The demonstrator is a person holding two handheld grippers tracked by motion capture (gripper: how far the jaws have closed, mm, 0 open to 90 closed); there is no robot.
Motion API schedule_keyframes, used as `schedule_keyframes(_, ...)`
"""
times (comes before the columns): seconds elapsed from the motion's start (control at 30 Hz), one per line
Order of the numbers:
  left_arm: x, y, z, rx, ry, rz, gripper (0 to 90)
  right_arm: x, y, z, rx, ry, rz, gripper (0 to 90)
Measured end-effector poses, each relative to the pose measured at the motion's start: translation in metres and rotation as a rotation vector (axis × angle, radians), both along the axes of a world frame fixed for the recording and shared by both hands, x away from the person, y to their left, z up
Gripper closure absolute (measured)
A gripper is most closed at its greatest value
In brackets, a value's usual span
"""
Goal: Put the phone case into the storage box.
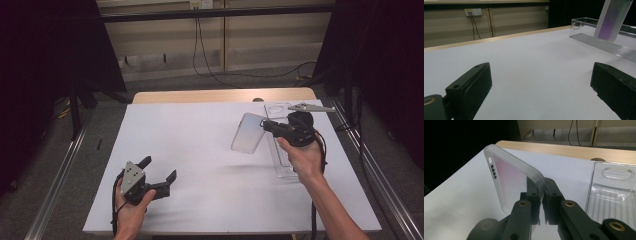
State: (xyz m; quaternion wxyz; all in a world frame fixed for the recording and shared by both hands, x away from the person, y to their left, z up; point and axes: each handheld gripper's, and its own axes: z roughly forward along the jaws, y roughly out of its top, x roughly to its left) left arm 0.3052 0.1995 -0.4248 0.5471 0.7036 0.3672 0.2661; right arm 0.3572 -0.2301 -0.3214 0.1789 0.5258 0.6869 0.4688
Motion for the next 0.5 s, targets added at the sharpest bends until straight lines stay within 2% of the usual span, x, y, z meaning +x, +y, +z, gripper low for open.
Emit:
schedule_keyframes(0.07,-0.002,0.003,0.000,0.001,-0.006,0.006,3.4,0.001,-0.001,0.001,-0.003,-0.006,0.001,84.9)
schedule_keyframes(0.17,-0.004,0.006,-0.002,-0.023,0.006,0.020,3.4,0.004,-0.002,0.004,-0.001,-0.013,-0.006,84.9)
schedule_keyframes(0.2,-0.003,0.008,-0.003,-0.015,0.003,0.019,3.4,0.005,-0.002,0.005,-0.003,-0.016,-0.008,84.9)
schedule_keyframes(0.23,-0.003,0.009,-0.003,-0.028,0.004,0.029,3.5,0.006,-0.003,0.006,-0.006,-0.020,-0.008,84.9)
schedule_keyframes(0.5,-0.005,0.012,-0.004,-0.037,-0.009,0.052,3.7,0.009,-0.009,0.012,-0.010,-0.048,-0.019,84.9)
